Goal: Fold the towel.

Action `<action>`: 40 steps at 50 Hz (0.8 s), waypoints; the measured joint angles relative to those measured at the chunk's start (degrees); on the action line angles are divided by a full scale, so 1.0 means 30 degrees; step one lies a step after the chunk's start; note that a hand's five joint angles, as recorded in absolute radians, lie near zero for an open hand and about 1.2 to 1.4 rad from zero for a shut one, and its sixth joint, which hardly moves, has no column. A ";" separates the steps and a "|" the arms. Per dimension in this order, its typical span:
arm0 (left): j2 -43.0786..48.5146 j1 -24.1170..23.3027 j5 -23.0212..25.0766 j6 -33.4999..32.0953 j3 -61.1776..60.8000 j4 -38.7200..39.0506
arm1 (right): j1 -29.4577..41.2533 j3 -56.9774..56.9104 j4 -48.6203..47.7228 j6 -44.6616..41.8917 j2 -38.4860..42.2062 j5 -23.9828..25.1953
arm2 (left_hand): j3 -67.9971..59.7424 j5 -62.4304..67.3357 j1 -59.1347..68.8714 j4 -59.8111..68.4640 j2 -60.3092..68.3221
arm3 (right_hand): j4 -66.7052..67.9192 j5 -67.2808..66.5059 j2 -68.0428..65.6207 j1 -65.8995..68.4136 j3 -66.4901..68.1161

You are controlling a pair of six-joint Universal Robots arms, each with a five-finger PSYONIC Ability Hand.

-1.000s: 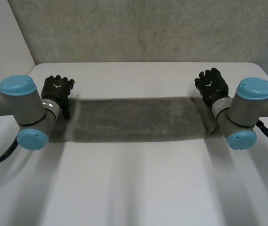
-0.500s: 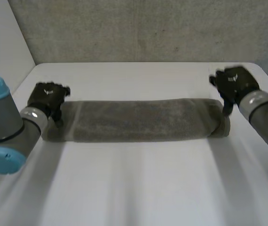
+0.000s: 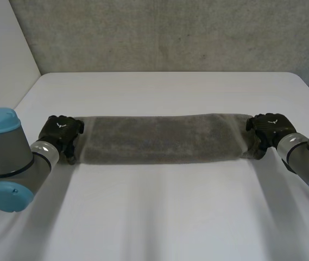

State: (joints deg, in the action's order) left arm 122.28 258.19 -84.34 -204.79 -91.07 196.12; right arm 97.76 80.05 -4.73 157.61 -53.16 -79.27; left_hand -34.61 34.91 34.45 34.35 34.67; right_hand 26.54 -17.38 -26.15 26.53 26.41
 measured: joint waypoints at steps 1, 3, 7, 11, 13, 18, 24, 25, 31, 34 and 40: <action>0.0033 0.0003 -0.0013 -0.0001 0.0010 0.0092 | -0.0005 -0.0125 -0.0024 0.0059 0.0168 -0.0015 | -0.0072 0.0056 0.0069 0.0063 0.0087 | 0.0000 -0.0002 0.0000 0.0005 0.0000; 0.0071 0.0006 -0.0028 -0.0002 0.0019 0.0205 | -0.0012 -0.0299 -0.0073 0.0123 0.0409 -0.0064 | -0.0421 0.0400 0.0459 0.0424 0.0482 | 0.0313 -0.0314 -0.0308 0.0310 0.0301; 0.0113 0.0010 -0.0044 -0.0002 0.0033 0.0330 | -0.0024 -0.0575 -0.0426 0.0101 0.0890 -0.0290 | -0.2280 0.2158 0.2370 0.2414 0.2263 | 0.5257 -0.4825 -0.5518 0.5239 0.5309; 0.0172 0.0012 -0.0046 0.0001 0.0035 0.0337 | -0.0021 -0.0628 -0.1175 -0.0158 0.1081 -0.0904 | -0.3113 0.2963 0.3182 0.3243 0.3119 | 1.1016 -1.0555 -1.1019 1.1199 1.0974; 0.0224 0.0012 -0.0046 0.0002 0.0039 0.0330 | -0.0012 -0.0576 -0.1701 -0.0408 0.1083 -0.1442 | -0.3276 0.3098 0.3325 0.3391 0.3276 | 1.1834 -1.1348 -1.1715 1.1922 1.1730; 0.0320 0.0012 -0.0045 0.0003 0.0053 0.0314 | 0.0029 -0.0352 -0.2438 -0.1209 0.0959 -0.2600 | -0.3368 0.3169 0.3435 0.3510 0.3389 | 0.5007 -0.4491 -0.4736 0.4703 0.4747; 0.0346 0.0012 -0.0058 0.0002 0.0060 0.0308 | 0.0031 -0.0098 -0.2552 -0.1761 0.0874 -0.3126 | -0.3368 0.3171 0.3449 0.3513 0.3395 | 0.1744 -0.0813 -0.1936 0.1541 0.1717; 0.0341 0.0012 -0.0068 0.0003 0.0055 0.0307 | 0.0030 -0.0041 -0.2514 -0.1803 0.0869 -0.3120 | -0.3368 0.3172 0.3449 0.3513 0.3395 | 0.1744 -0.0803 -0.1936 0.1541 0.1717; 0.0278 0.0012 -0.0098 0.0003 -0.0003 0.0308 | 0.0023 0.0198 -0.2199 -0.1841 0.0853 -0.2788 | -0.3368 0.3169 0.3447 0.3511 0.3394 | 0.1743 -0.0829 -0.1936 0.1540 0.1717; 0.0252 0.0012 -0.0101 0.0003 -0.0017 0.0308 | 0.0015 0.0234 -0.2092 -0.1819 0.0849 -0.2618 | -0.3368 0.3171 0.3447 0.3511 0.3394 | 0.1762 -0.1077 -0.1946 0.1604 0.1753; 0.0207 0.0012 -0.0110 0.0002 -0.0033 0.0297 | -0.0024 0.0203 -0.2008 -0.1755 0.0900 -0.2253 | -0.3345 0.3166 0.3430 0.3481 0.3366 | 0.9166 -0.9000 -0.9374 0.9204 0.9162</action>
State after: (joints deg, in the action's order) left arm 122.90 258.22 -84.67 -204.79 -91.17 197.01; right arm 97.69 80.66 -10.75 152.35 -50.46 -86.03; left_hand -44.65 44.41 44.74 44.79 44.77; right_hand 54.04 -44.38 -54.27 54.14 53.89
